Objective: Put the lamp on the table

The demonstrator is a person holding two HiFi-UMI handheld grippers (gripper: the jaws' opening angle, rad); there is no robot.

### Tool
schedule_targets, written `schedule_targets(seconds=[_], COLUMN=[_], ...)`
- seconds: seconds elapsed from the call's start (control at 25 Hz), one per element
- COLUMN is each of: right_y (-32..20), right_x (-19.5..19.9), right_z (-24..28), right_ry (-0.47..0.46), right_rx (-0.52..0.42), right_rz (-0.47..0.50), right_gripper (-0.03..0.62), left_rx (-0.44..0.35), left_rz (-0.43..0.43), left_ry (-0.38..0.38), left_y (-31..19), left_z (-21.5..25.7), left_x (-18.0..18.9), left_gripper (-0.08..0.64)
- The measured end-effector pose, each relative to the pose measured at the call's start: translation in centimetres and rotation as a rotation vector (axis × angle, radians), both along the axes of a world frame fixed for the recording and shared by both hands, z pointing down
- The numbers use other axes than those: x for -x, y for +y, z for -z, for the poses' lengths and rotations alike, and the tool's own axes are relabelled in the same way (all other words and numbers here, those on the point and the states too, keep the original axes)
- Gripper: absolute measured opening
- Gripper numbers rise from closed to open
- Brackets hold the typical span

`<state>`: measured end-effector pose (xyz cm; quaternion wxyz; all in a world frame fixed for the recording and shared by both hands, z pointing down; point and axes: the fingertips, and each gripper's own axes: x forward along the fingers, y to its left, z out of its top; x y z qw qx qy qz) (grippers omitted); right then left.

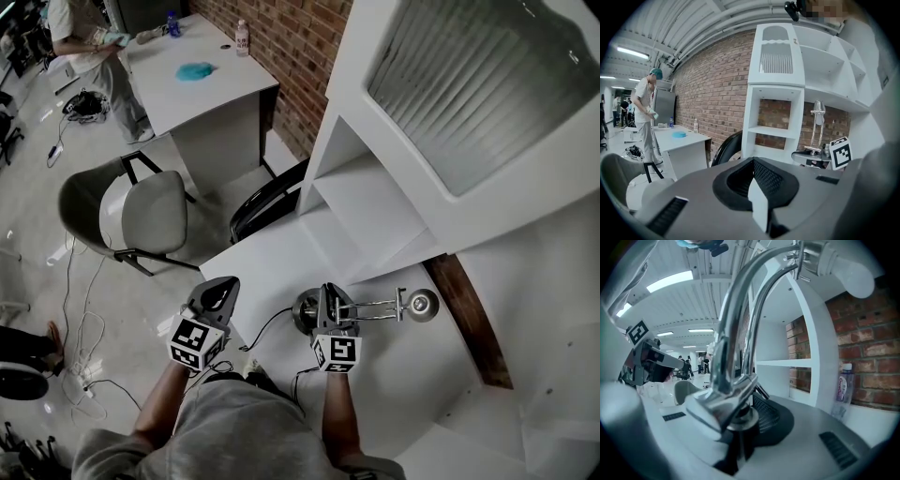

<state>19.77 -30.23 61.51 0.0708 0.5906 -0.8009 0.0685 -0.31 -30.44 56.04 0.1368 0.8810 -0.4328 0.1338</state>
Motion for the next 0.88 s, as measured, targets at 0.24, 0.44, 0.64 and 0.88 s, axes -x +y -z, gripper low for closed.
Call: schedule_targets(seconds=[0.24, 0.44, 0.64, 0.88], right_y=[0.1, 0.5, 1.2, 2.1], right_x=[0.0, 0.1, 0.2, 0.3], right_z=[0.2, 0.2, 0.4, 0.5], right_ry=[-0.069, -0.066, -0.056, -0.050], right_rx=[-0.007, -0.003, -0.001, 0.001], right_rz=[0.033, 0.034, 0.023, 0.012], right_gripper=[0.199, 0.249, 0.249, 0.247], left_rx=[-0.005, -0.006, -0.003, -0.006], left_rz=[-0.002, -0.004, -0.011, -0.011], left_ry=[0.005, 0.008, 0.014, 0.014], left_y=[-0.2, 0.0, 0.7, 1.3], left_z=[0.2, 0.3, 0.3, 0.3], left_x=[0.3, 0.3, 0.5, 1.0], left_gripper=[0.003, 0.003, 0.003, 0.003])
